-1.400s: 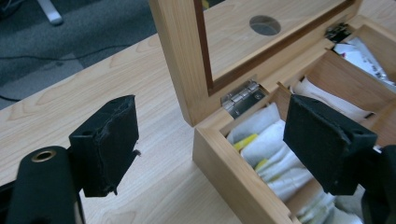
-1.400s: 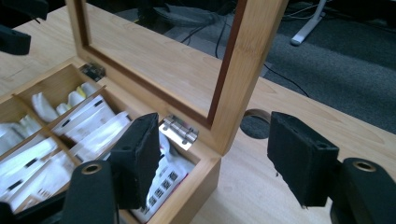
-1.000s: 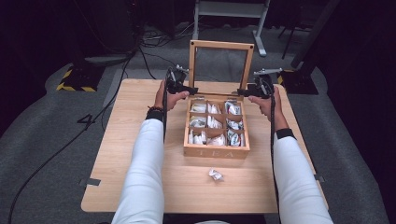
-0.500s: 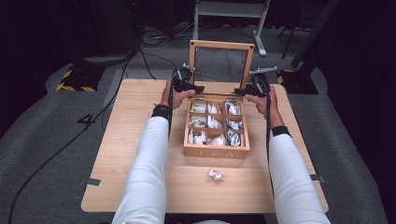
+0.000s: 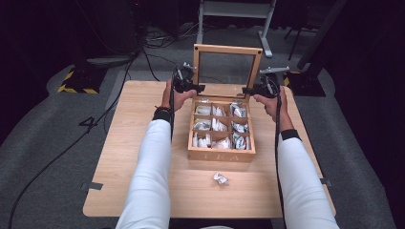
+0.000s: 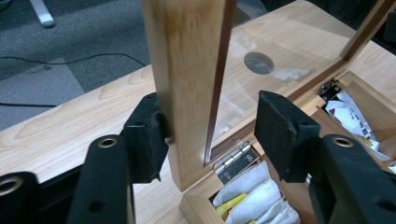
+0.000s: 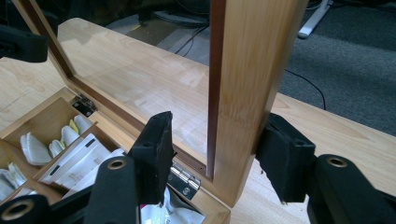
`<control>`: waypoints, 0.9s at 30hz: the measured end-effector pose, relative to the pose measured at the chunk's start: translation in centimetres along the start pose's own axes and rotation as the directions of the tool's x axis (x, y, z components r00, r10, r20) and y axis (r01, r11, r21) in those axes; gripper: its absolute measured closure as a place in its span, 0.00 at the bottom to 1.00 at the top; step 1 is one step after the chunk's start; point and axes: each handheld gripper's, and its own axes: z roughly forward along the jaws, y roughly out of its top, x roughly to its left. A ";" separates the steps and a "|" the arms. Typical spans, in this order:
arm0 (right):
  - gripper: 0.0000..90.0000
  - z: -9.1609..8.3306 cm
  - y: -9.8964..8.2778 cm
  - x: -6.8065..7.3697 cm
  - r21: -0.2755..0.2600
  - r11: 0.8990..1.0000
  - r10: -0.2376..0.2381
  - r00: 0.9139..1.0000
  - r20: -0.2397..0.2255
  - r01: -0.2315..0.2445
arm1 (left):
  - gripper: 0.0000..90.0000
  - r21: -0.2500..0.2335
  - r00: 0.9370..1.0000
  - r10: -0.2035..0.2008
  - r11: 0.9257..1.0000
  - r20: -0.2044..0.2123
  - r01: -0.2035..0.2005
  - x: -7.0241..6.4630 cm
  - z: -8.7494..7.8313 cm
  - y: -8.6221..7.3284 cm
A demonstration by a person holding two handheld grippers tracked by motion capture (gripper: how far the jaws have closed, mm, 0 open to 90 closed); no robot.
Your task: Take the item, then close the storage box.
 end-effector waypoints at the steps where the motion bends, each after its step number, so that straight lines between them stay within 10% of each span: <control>1: 0.54 -0.1 0.0 0.0 0.001 1.000 0.001 1.000 0.000 -0.001 | 0.50 -0.001 1.000 0.003 1.000 -0.002 -0.003 -0.1 -0.2 0.0; 27: 0.57 -2.5 -0.1 1.1 -0.060 0.998 -0.037 0.998 -0.044 0.035 | 0.55 -0.059 0.998 0.066 0.996 -0.011 -0.066 -2.2 -3.8 0.5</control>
